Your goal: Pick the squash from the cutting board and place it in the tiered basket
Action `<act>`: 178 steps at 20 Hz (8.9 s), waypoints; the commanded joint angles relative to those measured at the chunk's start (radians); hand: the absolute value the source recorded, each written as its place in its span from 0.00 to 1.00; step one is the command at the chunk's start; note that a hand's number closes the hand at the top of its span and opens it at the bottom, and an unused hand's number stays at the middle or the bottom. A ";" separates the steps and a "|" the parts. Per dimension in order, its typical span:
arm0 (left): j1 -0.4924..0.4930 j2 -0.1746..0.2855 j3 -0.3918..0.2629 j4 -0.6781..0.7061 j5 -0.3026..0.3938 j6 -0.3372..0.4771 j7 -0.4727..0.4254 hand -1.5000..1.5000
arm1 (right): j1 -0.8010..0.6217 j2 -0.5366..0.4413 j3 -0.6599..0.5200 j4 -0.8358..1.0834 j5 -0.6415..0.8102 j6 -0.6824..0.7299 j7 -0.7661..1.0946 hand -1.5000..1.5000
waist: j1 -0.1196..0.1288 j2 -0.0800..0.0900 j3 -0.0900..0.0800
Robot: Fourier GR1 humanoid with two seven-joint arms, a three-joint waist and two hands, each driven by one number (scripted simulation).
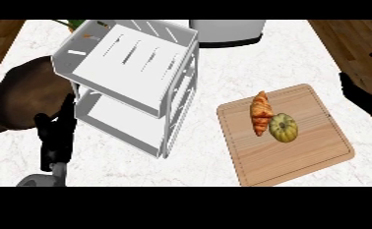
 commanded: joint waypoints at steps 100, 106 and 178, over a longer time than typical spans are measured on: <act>0.110 -0.090 -0.084 -0.118 -0.150 -0.087 -0.026 0.50 | -0.010 0.504 0.026 0.180 1.340 0.737 1.162 1.00 | 0.117 0.030 0.010; 0.085 -0.145 -0.085 -0.032 -0.171 -0.081 -0.066 0.50 | 0.023 0.545 0.246 0.104 1.236 0.644 1.079 1.00 | 0.117 0.030 0.010; 0.068 -0.159 -0.080 -0.077 -0.199 -0.110 -0.032 0.50 | -0.688 0.545 0.458 0.094 0.497 -0.026 1.088 0.00 | 0.166 0.038 0.011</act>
